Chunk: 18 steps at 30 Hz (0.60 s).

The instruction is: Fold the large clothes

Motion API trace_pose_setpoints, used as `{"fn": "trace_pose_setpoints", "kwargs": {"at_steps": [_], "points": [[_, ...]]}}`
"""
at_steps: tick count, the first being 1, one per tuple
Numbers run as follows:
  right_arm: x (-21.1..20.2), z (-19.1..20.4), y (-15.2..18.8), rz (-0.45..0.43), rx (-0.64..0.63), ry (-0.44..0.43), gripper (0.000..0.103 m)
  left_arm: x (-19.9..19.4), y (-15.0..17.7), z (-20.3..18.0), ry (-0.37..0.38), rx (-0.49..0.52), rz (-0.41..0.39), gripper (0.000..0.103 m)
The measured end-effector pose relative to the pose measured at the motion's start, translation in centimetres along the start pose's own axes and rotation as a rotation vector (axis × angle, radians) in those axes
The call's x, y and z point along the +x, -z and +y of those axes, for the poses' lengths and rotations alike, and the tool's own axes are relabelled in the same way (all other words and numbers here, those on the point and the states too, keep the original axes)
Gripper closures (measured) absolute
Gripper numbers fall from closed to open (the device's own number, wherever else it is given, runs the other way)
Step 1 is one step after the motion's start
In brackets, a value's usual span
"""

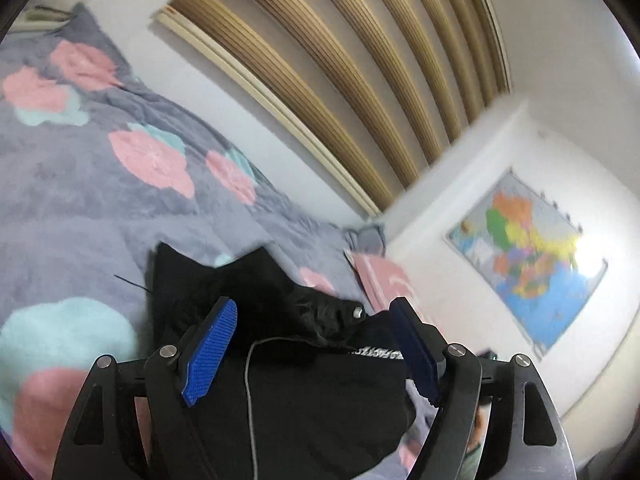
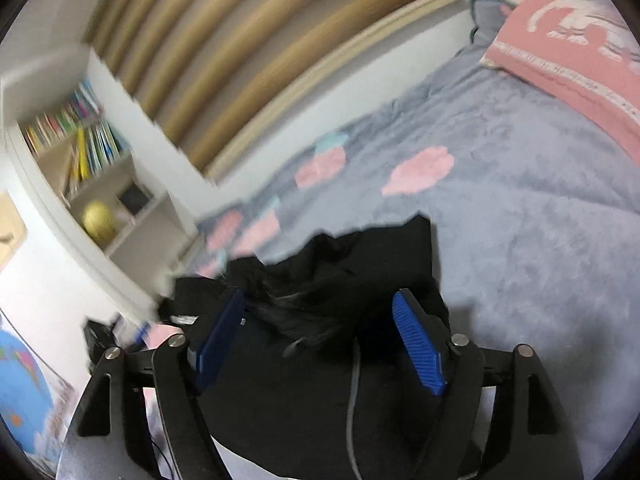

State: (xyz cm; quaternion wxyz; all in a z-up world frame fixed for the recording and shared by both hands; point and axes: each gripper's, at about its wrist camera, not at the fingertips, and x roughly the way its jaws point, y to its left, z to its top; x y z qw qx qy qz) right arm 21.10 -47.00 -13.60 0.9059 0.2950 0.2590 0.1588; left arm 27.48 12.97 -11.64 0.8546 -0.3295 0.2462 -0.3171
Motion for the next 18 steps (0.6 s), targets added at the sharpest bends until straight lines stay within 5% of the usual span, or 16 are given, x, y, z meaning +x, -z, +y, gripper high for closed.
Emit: {"fn": "trace_pose_setpoints", "kwargs": {"at_steps": [3,9,16,18], "points": [[-1.1,0.4,-0.4,-0.023,-0.060,0.066,0.006,1.4,-0.3,0.3,-0.104,0.038,0.053,0.023],[4.8,0.5,-0.7,0.169,-0.290,0.258,0.006,7.2,-0.4,1.2,-0.307,0.160,0.204,0.023],[11.3,-1.8,-1.8,0.295,-0.415,0.256,0.006,12.3,-2.2,5.2,-0.338,0.113,0.322,0.023],[13.1,-2.4,-1.9,0.317,-0.425,0.246,0.006,13.5,-2.5,6.6,-0.289,0.063,0.361,0.023]]}}
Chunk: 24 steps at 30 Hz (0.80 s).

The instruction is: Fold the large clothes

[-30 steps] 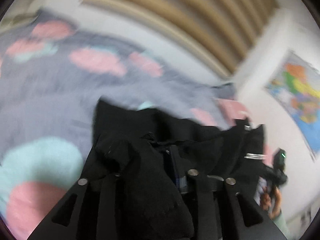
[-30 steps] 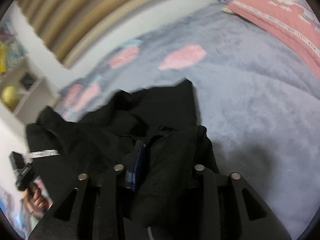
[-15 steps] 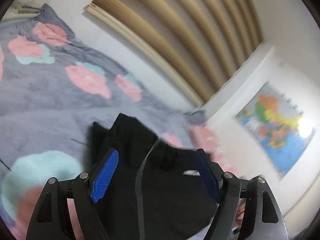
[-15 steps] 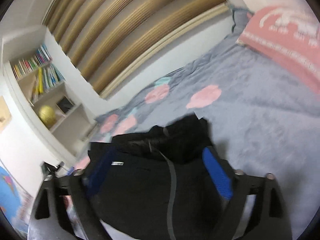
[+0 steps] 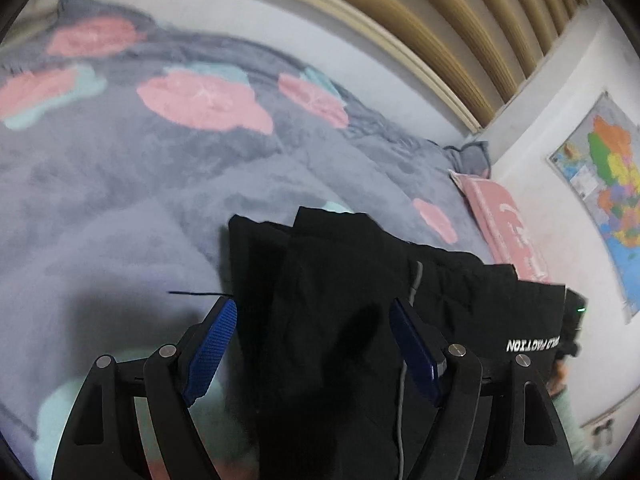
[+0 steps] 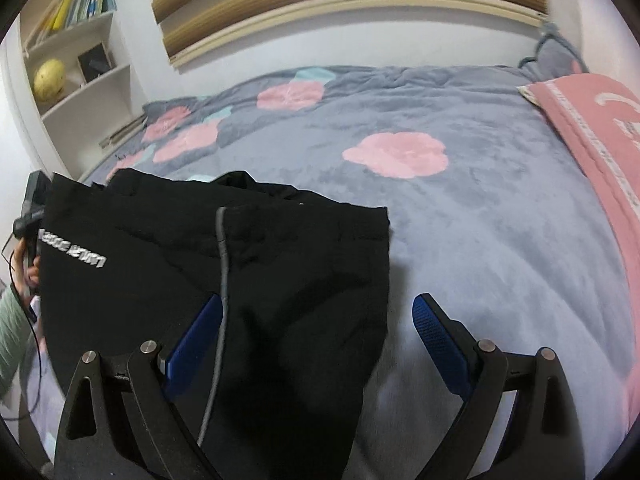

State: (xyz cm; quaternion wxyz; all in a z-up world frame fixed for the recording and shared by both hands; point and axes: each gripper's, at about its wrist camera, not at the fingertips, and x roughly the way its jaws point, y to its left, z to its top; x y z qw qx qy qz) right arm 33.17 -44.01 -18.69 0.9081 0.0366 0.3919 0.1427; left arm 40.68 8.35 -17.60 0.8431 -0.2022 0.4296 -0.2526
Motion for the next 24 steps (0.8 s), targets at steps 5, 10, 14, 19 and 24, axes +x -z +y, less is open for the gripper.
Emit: {"fn": "trace_pose_setpoints", "kwargs": {"at_steps": [5,10,14,19,24], "points": [[4.4,-1.3,-0.9,0.091,0.029,-0.092,0.006,3.0,-0.1,0.6,0.223,-0.054,0.107,0.023],[3.6,-1.3,-0.6,0.040,0.035,-0.105,0.076,2.9,0.7,-1.8,0.103,0.070,0.087,0.088],[-1.1,0.2,-0.4,-0.069,-0.008,-0.038,0.086,-1.3,1.5,-4.4,0.036,0.151,-0.029,0.095],[-7.0,3.9,-3.7,-0.206,-0.091,0.130,0.087,-7.8,-0.3,-7.2,0.010,0.091,-0.235,0.095],[-7.8,7.0,-9.8,-0.305,-0.074,0.338,0.088,-9.6,-3.7,-9.3,-0.080,0.040,-0.398,0.095]]}}
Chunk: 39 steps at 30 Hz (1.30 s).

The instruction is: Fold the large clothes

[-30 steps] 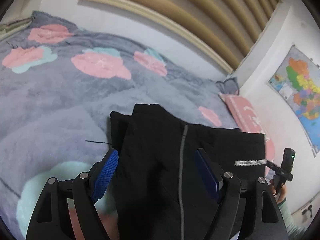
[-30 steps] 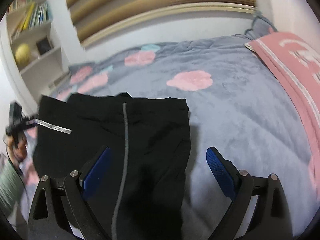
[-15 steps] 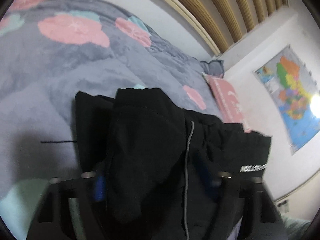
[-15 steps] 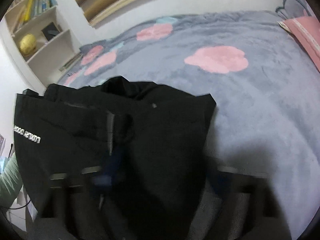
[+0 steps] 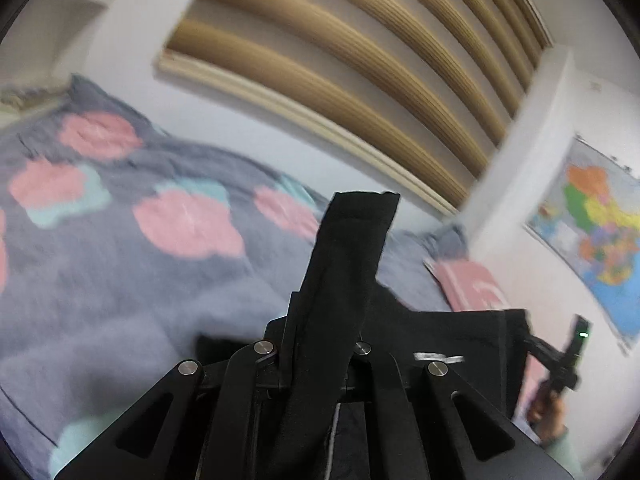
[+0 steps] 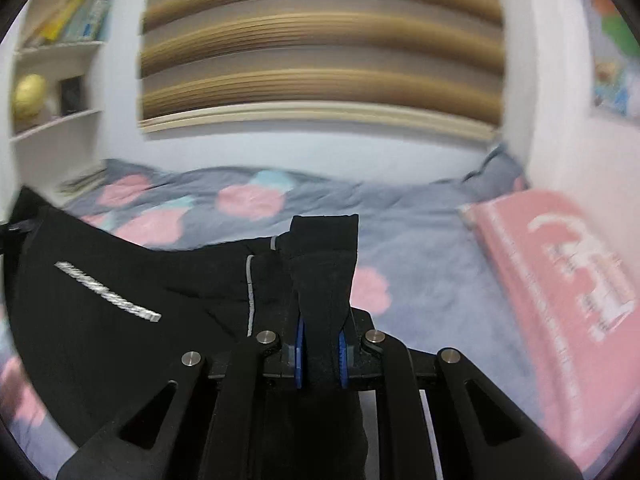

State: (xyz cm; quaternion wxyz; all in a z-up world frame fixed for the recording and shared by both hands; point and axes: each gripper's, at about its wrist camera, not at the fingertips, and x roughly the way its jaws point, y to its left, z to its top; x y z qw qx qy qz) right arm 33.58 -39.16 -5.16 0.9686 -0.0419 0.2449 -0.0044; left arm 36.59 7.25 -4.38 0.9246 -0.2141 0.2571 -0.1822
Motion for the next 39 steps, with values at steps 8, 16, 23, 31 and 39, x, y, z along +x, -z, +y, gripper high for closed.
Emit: {"fn": "trace_pose_setpoints", "kwargs": {"at_steps": [8,16,23,31,39], "points": [[17.1,0.8,3.4,0.352,0.078,0.173,0.088,11.9,2.7,6.9,-0.290,-0.152,0.216,0.094],[23.4,-1.4,10.6,0.514,0.184,0.057,0.076,17.5,8.1,13.6,-0.216,-0.371,0.401,0.088],[19.4,-2.8,9.5,0.425,0.282,-0.042,0.050,14.2,6.1,11.3,-0.166,-0.261,0.341,0.083],[4.9,0.7,3.3,0.119,0.239,-0.245,0.026,3.0,1.4,3.8,-0.127,-0.085,0.098,0.040],[2.1,11.9,3.7,0.311,0.082,-0.253,0.026,3.0,6.8,-8.0,0.031,0.117,0.206,0.033]]}}
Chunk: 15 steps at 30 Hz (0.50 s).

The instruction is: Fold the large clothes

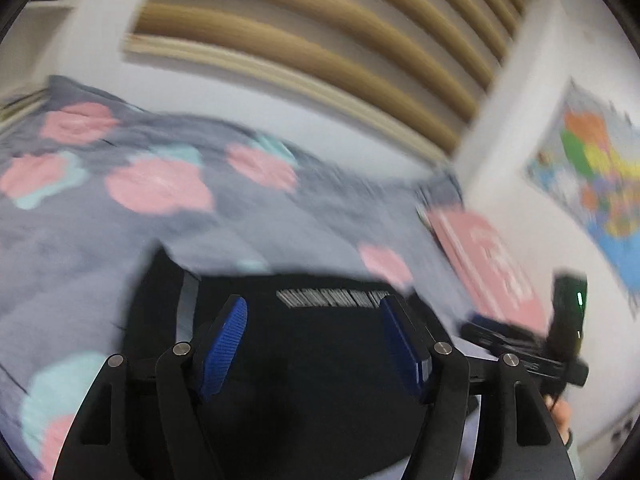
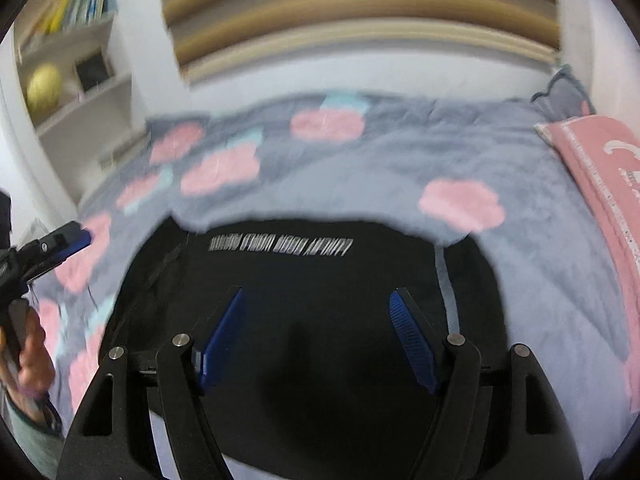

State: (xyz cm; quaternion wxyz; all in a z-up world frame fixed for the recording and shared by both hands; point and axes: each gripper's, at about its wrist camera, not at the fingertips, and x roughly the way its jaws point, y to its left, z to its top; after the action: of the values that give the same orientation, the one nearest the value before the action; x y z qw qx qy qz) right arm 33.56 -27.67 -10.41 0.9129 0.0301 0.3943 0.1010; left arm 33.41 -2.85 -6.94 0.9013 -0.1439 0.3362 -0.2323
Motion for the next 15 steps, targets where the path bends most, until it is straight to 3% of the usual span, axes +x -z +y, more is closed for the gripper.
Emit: {"fn": "trace_pose_setpoints", "kwargs": {"at_steps": [3,5,7,10,15], "points": [[3.6,1.9,1.9,0.080,-0.010,0.071,0.026,4.5,2.8,-1.7,0.006,0.020,0.100,0.033],[6.6,2.0,3.5,0.129,-0.019,0.133,0.026,7.3,4.7,-1.1,-0.014,-0.024,0.143,0.033],[8.2,1.4,4.7,0.134,-0.007,0.136,0.026,9.7,6.2,0.3,-0.036,-0.062,0.193,0.037],[10.1,1.0,5.5,0.144,-0.023,0.134,0.023,12.0,7.4,2.0,-0.058,-0.086,0.219,0.040],[10.7,0.9,5.9,0.150,-0.030,0.134,0.022,12.3,7.4,2.4,-0.070,-0.117,0.217,0.041]]}}
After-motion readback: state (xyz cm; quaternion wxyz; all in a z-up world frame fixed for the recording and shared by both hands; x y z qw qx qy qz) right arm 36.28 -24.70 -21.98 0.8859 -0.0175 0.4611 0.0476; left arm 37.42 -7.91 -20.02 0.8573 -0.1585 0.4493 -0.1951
